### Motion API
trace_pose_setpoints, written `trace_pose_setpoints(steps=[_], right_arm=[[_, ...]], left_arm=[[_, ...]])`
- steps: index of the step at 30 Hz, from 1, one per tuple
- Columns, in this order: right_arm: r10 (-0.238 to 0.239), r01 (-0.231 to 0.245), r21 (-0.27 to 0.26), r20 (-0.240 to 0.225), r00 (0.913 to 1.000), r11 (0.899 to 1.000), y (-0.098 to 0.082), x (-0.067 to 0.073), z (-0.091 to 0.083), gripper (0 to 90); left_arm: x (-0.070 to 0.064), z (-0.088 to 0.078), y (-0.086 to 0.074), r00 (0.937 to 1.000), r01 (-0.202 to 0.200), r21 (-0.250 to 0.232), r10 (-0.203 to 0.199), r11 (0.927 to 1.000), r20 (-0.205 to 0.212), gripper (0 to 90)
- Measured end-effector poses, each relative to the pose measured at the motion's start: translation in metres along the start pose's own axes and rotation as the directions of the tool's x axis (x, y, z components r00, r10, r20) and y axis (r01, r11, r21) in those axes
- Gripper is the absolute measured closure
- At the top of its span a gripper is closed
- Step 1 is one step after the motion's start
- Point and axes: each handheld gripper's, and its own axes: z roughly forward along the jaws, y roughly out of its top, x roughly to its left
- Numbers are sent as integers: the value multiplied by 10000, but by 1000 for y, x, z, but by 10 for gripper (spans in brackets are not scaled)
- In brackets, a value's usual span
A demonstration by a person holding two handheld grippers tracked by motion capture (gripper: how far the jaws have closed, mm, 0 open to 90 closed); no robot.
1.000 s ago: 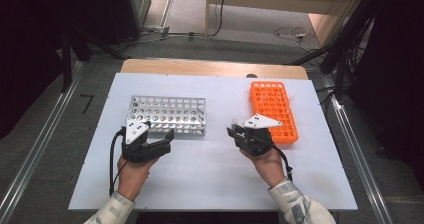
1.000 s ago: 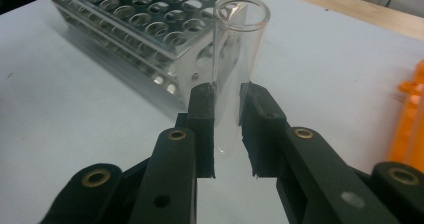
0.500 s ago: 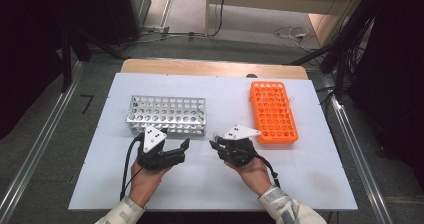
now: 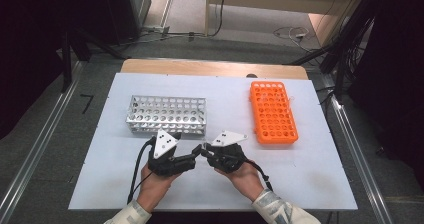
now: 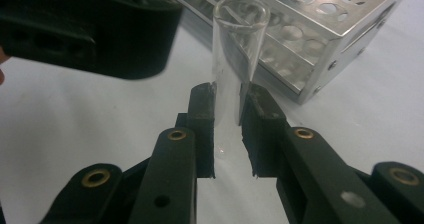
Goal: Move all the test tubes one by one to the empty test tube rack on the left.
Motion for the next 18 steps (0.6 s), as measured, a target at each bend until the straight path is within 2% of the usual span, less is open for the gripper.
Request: trace_pose_setpoints(steps=[8,13,18], right_arm=[[-115,115,11,-243,9996,9999,2,8,3,734],[-149,148,-8,-317,9994,9999,3,11,3,734],[-129,129,4,-327,9994,9999,3,11,3,734]], left_arm=[[-6,2,-1,9976,-302,-8,302,9995,616,437],[-6,3,-1,9963,-377,-7,376,9993,773,579],[-7,3,-1,9947,-453,-6,452,9990,925,682]])
